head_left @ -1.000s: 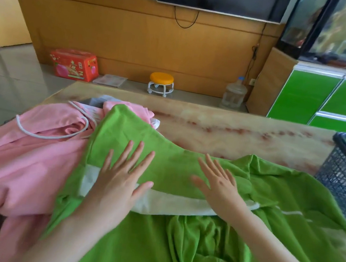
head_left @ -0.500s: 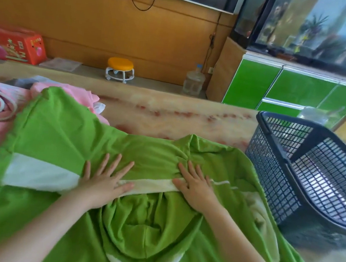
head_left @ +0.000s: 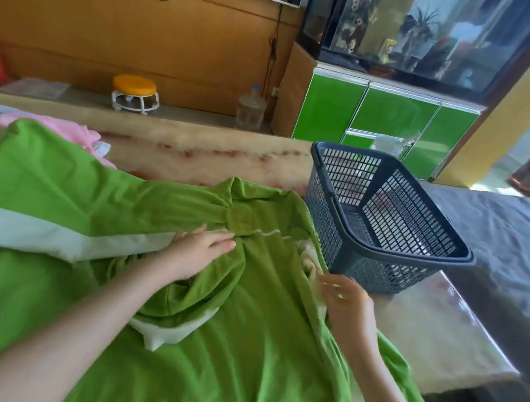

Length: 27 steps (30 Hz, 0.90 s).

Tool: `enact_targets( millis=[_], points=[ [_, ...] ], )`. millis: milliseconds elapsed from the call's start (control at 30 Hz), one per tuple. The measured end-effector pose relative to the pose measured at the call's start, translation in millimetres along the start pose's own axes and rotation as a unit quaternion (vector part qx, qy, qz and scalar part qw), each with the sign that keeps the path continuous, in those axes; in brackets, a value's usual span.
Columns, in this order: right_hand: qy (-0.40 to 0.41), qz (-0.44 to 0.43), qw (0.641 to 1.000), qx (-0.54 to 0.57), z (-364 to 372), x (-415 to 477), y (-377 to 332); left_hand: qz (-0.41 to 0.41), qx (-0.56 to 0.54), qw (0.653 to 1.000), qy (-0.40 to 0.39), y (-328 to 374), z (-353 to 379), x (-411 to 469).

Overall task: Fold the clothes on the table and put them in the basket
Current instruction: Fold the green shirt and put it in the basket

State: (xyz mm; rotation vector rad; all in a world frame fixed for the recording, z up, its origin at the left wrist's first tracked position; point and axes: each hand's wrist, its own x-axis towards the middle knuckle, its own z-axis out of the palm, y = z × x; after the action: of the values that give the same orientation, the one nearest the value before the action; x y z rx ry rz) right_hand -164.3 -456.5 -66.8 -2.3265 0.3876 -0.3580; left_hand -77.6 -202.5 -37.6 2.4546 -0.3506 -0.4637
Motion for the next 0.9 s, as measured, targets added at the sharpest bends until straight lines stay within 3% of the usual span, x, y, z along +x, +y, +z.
enact_targets(
  millis=[133,400,633,700,767,900],
  points=[
    [0.014,0.060,0.996,-0.061,-21.1,1.5,28.8,0.026,-0.008,0.999,-0.039,31.3,25.6,-1.2],
    [-0.064,0.123,0.984,-0.113,-36.3,12.3,70.4,0.034,-0.009,0.999,-0.028,53.6,48.8,-6.1],
    [-0.086,0.115,0.973,-0.179,-68.6,11.8,72.6,0.067,-0.093,0.993,-0.010,69.1,65.0,-9.6],
    [-0.074,0.080,0.983,-0.149,-83.8,10.8,54.2,0.081,-0.146,0.986,-0.018,79.5,69.6,-11.8],
    [-0.077,0.037,0.995,-0.048,-97.6,6.9,26.0,0.080,-0.227,0.970,-0.044,92.8,71.9,-18.2],
    [-0.136,0.021,0.984,0.112,-102.3,2.9,-34.3,0.057,-0.391,0.915,-0.087,110.3,69.4,-41.3]
  ],
)
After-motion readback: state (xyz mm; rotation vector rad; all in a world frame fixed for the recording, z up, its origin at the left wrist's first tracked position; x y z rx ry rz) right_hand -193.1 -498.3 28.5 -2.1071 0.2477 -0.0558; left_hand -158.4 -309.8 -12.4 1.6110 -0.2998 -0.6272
